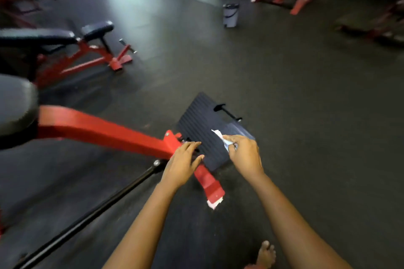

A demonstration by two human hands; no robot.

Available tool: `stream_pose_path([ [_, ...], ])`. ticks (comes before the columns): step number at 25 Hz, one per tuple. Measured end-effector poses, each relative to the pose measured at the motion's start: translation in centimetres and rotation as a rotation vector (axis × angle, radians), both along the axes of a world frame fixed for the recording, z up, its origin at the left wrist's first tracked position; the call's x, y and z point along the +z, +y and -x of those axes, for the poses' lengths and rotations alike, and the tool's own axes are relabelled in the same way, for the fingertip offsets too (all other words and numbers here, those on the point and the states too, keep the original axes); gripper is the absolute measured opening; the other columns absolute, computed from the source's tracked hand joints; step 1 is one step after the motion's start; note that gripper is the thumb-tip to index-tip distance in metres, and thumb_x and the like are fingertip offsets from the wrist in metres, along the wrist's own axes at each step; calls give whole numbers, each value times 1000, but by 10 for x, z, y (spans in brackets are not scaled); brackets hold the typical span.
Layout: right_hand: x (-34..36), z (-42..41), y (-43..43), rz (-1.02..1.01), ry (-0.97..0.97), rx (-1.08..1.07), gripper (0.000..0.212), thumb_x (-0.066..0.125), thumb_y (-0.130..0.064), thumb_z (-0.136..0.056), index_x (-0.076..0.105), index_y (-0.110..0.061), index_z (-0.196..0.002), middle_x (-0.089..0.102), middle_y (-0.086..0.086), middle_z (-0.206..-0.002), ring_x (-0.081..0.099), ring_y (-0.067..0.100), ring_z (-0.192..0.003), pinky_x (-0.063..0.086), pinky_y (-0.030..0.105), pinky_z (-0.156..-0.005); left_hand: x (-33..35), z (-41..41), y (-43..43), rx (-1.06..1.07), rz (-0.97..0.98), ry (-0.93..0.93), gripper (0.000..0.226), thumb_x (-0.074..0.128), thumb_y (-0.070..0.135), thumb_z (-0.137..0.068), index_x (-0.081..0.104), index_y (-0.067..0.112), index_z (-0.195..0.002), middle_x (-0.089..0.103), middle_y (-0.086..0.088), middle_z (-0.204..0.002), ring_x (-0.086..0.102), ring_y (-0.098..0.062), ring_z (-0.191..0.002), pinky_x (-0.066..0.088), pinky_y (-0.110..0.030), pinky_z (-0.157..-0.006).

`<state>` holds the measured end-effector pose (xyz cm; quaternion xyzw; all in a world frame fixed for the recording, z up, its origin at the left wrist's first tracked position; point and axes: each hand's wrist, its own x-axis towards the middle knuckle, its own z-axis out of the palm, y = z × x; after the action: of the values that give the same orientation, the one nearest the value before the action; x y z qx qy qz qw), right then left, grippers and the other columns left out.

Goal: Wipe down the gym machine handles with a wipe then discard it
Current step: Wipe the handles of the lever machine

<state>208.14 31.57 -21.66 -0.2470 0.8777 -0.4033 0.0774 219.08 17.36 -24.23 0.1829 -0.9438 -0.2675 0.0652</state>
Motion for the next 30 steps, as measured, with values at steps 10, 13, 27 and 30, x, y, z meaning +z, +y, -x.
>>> stream_pose_path([
  [10, 56, 302, 99, -84, 102, -120, 34, 50, -5, -84, 68, -18, -109, 68, 5, -109, 61, 27, -101, 49, 34, -84, 50, 340, 80, -230, 152, -55, 54, 43, 42, -95, 33, 18, -143, 34, -6, -148, 36, -23, -133, 25, -38, -113],
  [13, 60, 386, 91, -99, 117, -88, 33, 51, -6, -85, 67, -18, -110, 68, 6, -109, 61, 28, -102, 50, 34, -85, 56, 425, 72, -186, 220, -79, 55, 37, 46, -96, 32, 19, -143, 35, -5, -147, 35, -24, -133, 24, -39, -113],
  [27, 117, 749, -156, -79, 188, 237, 32, 52, -9, -87, 66, -21, -113, 66, 6, -115, 61, 26, -104, 48, 29, -82, 113, 744, -150, 206, 306, -131, 58, 40, 48, -94, 29, 19, -144, 38, -8, -144, 39, -24, -130, 41, -39, -101],
  [30, 108, 788, -231, -58, 178, 364, 31, 53, -10, -86, 66, -22, -112, 66, 6, -114, 60, 27, -104, 49, 30, -82, 114, 766, -210, 339, 324, -144, 58, 40, 49, -94, 30, 19, -143, 39, -7, -143, 40, -24, -129, 41, -39, -101],
])
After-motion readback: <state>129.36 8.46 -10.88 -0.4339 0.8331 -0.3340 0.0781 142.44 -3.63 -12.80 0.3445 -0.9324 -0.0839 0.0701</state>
